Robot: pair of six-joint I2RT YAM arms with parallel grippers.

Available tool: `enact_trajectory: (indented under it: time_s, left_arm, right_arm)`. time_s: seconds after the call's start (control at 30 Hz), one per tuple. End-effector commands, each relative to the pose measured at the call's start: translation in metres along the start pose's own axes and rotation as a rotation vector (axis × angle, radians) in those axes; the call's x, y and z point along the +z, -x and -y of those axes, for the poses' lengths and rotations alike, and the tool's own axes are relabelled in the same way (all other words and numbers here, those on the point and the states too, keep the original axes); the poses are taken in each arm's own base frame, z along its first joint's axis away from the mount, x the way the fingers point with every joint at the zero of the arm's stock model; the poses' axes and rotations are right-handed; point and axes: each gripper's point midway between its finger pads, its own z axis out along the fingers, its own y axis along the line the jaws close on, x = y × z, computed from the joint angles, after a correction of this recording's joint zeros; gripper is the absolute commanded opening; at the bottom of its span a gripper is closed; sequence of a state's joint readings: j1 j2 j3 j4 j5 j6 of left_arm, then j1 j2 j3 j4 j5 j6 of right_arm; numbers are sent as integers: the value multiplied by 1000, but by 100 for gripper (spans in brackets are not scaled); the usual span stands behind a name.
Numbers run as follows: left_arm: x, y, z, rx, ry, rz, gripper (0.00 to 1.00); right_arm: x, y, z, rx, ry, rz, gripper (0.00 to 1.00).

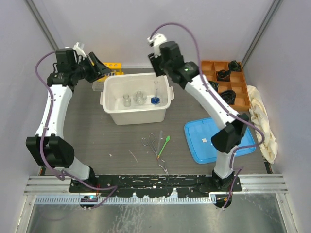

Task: Organize the chemistry lab equipment
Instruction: Pick up the chemistry item at the center of the board.

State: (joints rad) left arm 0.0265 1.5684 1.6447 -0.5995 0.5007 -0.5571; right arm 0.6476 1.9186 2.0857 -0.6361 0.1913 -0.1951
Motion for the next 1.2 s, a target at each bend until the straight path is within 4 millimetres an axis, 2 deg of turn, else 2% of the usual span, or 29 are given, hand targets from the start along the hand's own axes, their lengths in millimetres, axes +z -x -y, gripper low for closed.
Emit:
enact_trajectory:
  time_s: [0.0,0.07,0.17,0.23,0.33,0.4,0.5,0.6,0.7,0.77,0.9,1.0,1.07,1.17]
  left_arm:
    - [-22,-6,54,152,-99,38,55]
    - [-25,-23,66,220,-93,16,55]
    - [-28,-43,73,267,-77,-10,56]
    - [-33,-54,77,249,-104,-21,56]
    - [-44,-64,78,240,-117,-21,56]
    - [-51,-71,79,248,-134,-23,55]
    - [-65,-87,95,266,-215,-40,52]
    - [-75,-125,110,302,-268,-102,52]
    - [-85,-162,110,303,-283,-127,52]
    - [-93,-185,107,306,-295,-139,52]
    - [-94,-223,84,296,-247,-187,52]
    - [-92,-240,67,277,-216,-196,52]
    - [-91,-243,61,263,-200,-194,52]
    - [-89,-248,56,254,-181,-212,52]
  right_arm:
    - [-97,58,73,273,-222,187,51]
    - [-117,48,70,313,-204,155,51]
    - [-144,23,53,333,-169,85,50]
    - [-157,-5,35,311,-187,29,49]
    - [-178,-36,-6,303,-155,6,48]
    - [-185,-65,-29,355,-129,-17,48]
    - [-190,-120,-46,433,-129,-60,47]
    - [-192,-165,-57,543,-107,-78,47]
    - [-191,-197,-72,614,-55,-86,46]
    - [-187,-215,-84,608,-19,-113,46]
    - [-176,-242,-125,479,90,-166,53]
    - [-164,-270,-155,376,165,-237,56]
    - [-157,-284,-172,344,208,-272,57]
    - [-147,-295,-189,315,251,-289,57]
